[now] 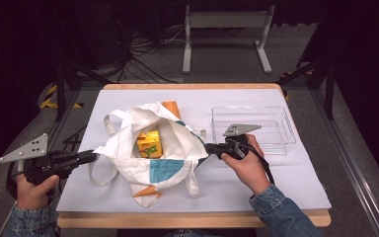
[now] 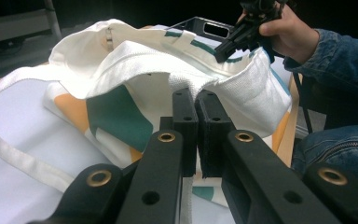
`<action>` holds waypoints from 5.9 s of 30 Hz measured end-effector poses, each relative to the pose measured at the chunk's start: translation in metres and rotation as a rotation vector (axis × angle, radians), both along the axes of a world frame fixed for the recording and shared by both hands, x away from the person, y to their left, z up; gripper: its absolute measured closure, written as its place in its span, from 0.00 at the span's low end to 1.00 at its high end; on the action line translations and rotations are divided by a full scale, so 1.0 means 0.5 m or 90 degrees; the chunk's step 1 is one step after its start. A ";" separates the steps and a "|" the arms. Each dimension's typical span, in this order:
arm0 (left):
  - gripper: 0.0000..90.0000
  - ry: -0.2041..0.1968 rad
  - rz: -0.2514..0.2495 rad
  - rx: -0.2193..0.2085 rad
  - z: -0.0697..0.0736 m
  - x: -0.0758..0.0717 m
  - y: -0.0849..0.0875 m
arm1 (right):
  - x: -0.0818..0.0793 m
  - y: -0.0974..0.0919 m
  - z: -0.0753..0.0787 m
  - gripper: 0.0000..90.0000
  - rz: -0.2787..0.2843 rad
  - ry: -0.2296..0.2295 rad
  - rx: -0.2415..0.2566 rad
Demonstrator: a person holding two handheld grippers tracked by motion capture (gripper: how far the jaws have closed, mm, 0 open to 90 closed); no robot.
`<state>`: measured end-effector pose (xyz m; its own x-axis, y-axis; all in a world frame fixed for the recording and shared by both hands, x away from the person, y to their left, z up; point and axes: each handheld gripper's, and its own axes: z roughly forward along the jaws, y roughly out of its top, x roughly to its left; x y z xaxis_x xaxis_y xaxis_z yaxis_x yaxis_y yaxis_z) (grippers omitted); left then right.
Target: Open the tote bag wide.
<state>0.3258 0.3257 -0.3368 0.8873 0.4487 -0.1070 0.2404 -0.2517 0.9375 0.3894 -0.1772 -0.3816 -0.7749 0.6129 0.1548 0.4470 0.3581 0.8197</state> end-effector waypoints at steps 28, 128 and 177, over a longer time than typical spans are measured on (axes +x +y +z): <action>0.97 0.014 -0.002 0.027 -0.008 0.009 -0.024 | -0.063 0.022 0.074 0.72 0.046 -0.135 0.068; 0.48 0.139 0.125 0.083 -0.072 0.050 0.022 | 0.025 0.162 0.054 0.62 0.110 -0.118 0.044; 0.46 0.042 0.150 0.009 -0.017 0.016 0.028 | 0.156 0.226 -0.017 0.72 0.038 -0.032 -0.083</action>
<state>0.3337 0.3397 -0.3454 0.7489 0.6448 -0.1526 0.3542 -0.1949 0.9146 0.4672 -0.0641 -0.3898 -0.8149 0.5784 0.0373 0.3818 0.4874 0.7853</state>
